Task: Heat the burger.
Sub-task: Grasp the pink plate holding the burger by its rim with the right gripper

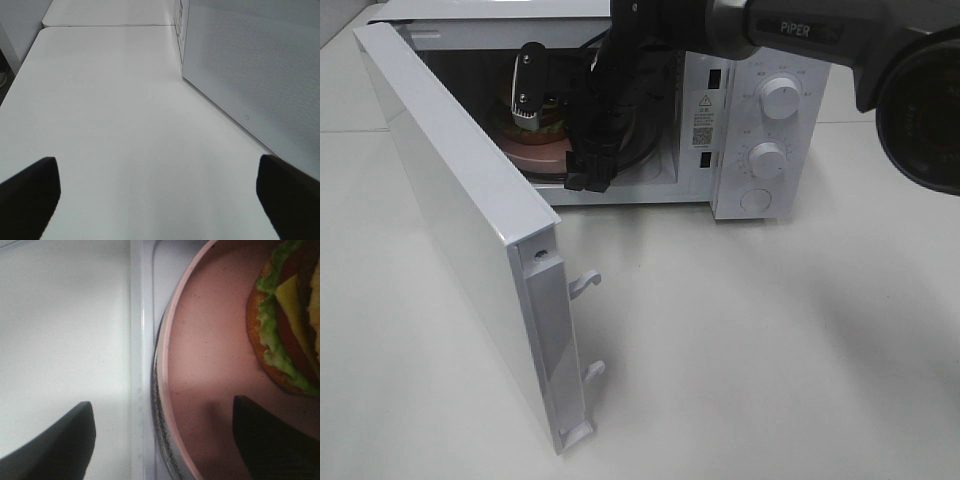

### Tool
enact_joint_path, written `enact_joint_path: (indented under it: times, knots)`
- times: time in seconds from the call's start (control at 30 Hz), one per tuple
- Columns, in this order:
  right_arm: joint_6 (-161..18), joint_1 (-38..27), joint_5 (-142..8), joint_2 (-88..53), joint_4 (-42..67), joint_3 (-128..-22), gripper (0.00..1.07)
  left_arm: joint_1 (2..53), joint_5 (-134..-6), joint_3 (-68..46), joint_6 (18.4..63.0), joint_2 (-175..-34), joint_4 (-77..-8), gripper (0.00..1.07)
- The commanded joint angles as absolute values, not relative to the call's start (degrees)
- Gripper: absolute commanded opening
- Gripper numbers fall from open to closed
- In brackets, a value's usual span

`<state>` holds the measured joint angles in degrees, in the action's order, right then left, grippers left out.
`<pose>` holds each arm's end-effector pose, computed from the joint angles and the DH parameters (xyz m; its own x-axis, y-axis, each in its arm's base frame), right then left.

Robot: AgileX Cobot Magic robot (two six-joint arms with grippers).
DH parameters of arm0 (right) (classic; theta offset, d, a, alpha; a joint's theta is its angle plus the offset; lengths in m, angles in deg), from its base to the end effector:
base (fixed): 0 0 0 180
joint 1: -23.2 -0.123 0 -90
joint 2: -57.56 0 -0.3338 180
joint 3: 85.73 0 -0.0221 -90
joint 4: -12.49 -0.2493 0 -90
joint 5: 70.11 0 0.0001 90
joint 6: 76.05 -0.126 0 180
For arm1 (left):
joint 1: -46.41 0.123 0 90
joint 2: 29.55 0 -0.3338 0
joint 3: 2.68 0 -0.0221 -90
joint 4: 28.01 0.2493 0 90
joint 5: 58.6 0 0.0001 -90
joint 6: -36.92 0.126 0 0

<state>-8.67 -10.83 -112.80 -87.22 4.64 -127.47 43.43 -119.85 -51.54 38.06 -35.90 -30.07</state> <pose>0.4838 0.3408 0.1774 0.2036 -0.9193 -0.3368 -0.8863 -0.0269 -0.4624 -0.0271 -0.0026 0.2641 -0.4445 0.0257 -0.8954 0.0813 0.9966 -0.0117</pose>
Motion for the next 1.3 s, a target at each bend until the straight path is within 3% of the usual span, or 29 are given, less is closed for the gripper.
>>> enact_joint_path:
  times: [0.03, 1.3]
  knots:
    - [-9.30, -10.66, -112.57, -87.79, 4.70, -127.75, 0.76, 43.60, -120.02, -51.48, 37.95, -34.99, -30.07, 1.01]
    - [-7.63, -10.89, -112.74, -92.49, 2.69, -132.39, 0.76, 43.60, -120.02, -51.48, 38.12, -34.99, -30.07, 1.01]
